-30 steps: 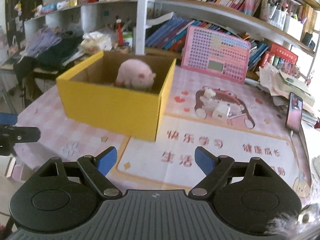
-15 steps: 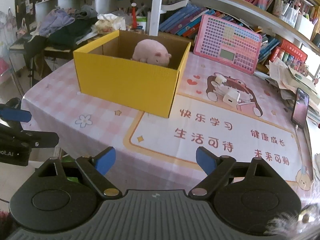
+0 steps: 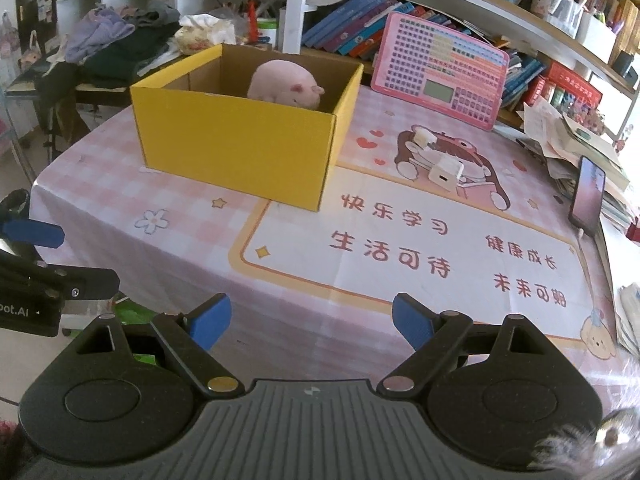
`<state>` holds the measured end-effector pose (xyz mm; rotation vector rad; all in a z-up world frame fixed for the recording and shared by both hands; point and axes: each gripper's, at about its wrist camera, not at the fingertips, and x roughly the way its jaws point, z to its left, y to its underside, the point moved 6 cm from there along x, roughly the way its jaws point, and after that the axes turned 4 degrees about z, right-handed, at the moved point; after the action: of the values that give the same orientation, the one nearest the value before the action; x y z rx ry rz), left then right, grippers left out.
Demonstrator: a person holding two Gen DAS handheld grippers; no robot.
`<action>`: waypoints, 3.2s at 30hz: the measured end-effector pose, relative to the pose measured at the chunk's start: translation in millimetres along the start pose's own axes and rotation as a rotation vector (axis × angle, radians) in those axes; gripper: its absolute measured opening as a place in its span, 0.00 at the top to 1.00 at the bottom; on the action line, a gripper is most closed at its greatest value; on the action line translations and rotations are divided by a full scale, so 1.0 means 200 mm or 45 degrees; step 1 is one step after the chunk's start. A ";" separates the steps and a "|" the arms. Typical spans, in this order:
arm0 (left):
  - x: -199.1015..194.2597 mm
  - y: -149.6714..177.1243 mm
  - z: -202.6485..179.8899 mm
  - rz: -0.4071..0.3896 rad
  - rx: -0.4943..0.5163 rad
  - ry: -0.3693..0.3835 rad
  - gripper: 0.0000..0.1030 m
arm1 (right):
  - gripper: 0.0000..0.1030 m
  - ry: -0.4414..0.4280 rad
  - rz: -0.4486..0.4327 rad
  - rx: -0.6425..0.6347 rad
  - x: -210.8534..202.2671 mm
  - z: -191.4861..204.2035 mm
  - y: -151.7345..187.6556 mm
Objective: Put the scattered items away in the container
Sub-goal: 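Withdraw both grippers up and away from the yellow box, then move both grippers toward the two white chargers on the mat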
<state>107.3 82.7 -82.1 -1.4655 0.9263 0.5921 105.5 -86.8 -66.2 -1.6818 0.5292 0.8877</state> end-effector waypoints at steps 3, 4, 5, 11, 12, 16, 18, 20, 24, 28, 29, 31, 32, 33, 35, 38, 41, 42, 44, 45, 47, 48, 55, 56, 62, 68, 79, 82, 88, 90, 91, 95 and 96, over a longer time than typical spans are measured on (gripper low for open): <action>0.02 -0.01 -0.02 0.007 0.012 0.015 0.16 | 0.15 0.011 0.012 0.009 0.01 -0.02 0.01; 0.03 -0.01 -0.02 0.010 0.015 0.020 0.16 | 0.15 0.015 0.015 0.011 0.01 -0.03 0.01; 0.03 -0.02 -0.03 0.013 0.018 0.024 0.16 | 0.15 0.018 0.019 0.012 0.01 -0.04 0.01; 0.08 -0.06 -0.08 0.030 0.035 0.049 0.16 | 0.15 0.037 0.039 0.023 0.03 -0.10 0.02; 0.09 -0.07 -0.09 0.032 0.041 0.053 0.16 | 0.15 0.041 0.040 0.027 0.03 -0.11 0.01; 0.13 -0.10 -0.16 0.044 0.076 0.071 0.16 | 0.15 0.055 0.049 0.052 0.05 -0.18 0.02; 0.15 -0.12 -0.19 0.048 0.095 0.081 0.16 | 0.15 0.063 0.051 0.068 0.05 -0.21 0.02; 0.17 -0.14 -0.22 0.054 0.113 0.092 0.16 | 0.15 0.072 0.055 0.083 0.06 -0.25 0.02; 0.22 -0.18 -0.30 0.066 0.150 0.117 0.16 | 0.15 0.092 0.062 0.110 0.07 -0.33 0.02; 0.28 -0.22 -0.38 0.082 0.183 0.142 0.16 | 0.14 0.110 0.076 0.131 0.09 -0.42 0.03; 0.29 -0.23 -0.40 0.086 0.189 0.147 0.16 | 0.14 0.113 0.079 0.134 0.09 -0.44 0.03; 0.32 -0.25 -0.44 0.094 0.200 0.158 0.16 | 0.14 0.119 0.086 0.137 0.11 -0.48 0.03; 0.33 -0.26 -0.46 0.097 0.204 0.163 0.16 | 0.14 0.122 0.089 0.138 0.11 -0.50 0.03; 0.35 -0.27 -0.49 0.100 0.207 0.167 0.16 | 0.14 0.125 0.092 0.140 0.12 -0.53 0.03; 0.38 -0.30 -0.54 0.108 0.213 0.176 0.16 | 0.14 0.129 0.099 0.146 0.14 -0.59 0.03; 0.44 -0.33 -0.63 0.119 0.228 0.197 0.16 | 0.14 0.136 0.111 0.158 0.17 -0.69 0.02; 0.50 -0.37 -0.73 0.131 0.248 0.219 0.16 | 0.14 0.144 0.129 0.165 0.21 -0.80 0.01; 0.52 -0.39 -0.77 0.131 0.258 0.226 0.16 | 0.14 0.147 0.130 0.167 0.22 -0.84 0.00; 0.56 -0.42 -0.84 0.129 0.276 0.236 0.16 | 0.14 0.153 0.133 0.172 0.24 -0.91 -0.01; 0.57 -0.44 -0.87 0.127 0.284 0.238 0.16 | 0.14 0.155 0.134 0.175 0.26 -0.96 -0.02; 0.61 -0.49 -0.93 0.115 0.297 0.244 0.16 | 0.14 0.156 0.133 0.180 0.29 -1.03 -0.04; 0.63 -0.51 -0.96 0.109 0.301 0.247 0.16 | 0.14 0.155 0.131 0.185 0.30 -1.06 -0.05; 0.71 -0.69 -1.08 0.070 0.305 0.221 0.16 | 0.14 0.131 0.096 0.223 0.37 -1.29 -0.13; 0.72 -0.71 -1.09 0.062 0.307 0.211 0.16 | 0.14 0.125 0.086 0.235 0.38 -1.33 -0.15; 0.79 -0.88 -1.13 0.008 0.305 0.117 0.16 | 0.14 0.065 0.032 0.297 0.48 -1.48 -0.25; 0.90 -1.04 -1.17 -0.044 0.255 0.049 0.17 | 0.17 0.008 -0.024 0.291 0.57 -1.55 -0.38; 1.19 -1.19 -1.14 -0.060 0.208 -0.098 0.31 | 0.17 -0.015 -0.114 0.263 0.72 -1.69 -0.62; 1.27 -1.22 -1.14 -0.038 0.201 -0.110 0.36 | 0.17 -0.043 -0.139 0.231 0.76 -1.69 -0.69; 1.37 -1.24 -1.14 -0.034 0.172 -0.107 0.42 | 0.23 -0.122 -0.125 0.162 0.89 -1.64 -0.78; 1.41 -1.25 -1.13 -0.018 0.158 -0.142 0.43 | 0.26 -0.155 -0.117 0.145 0.94 -1.63 -0.81; 1.42 -1.25 -1.13 -0.013 0.150 -0.155 0.43 | 0.28 -0.169 -0.115 0.136 0.96 -1.62 -0.82; 1.44 -1.26 -1.11 0.003 0.108 -0.130 0.50 | 0.35 -0.225 -0.118 0.045 1.04 -1.54 -0.89; 1.45 -1.26 -1.11 0.001 0.108 -0.130 0.55 | 0.35 -0.248 -0.121 0.019 1.06 -1.52 -0.91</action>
<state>435.8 -207.9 -146.4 -1.3466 0.8621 0.6154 456.6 -302.7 -85.5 -1.5732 0.3204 0.9632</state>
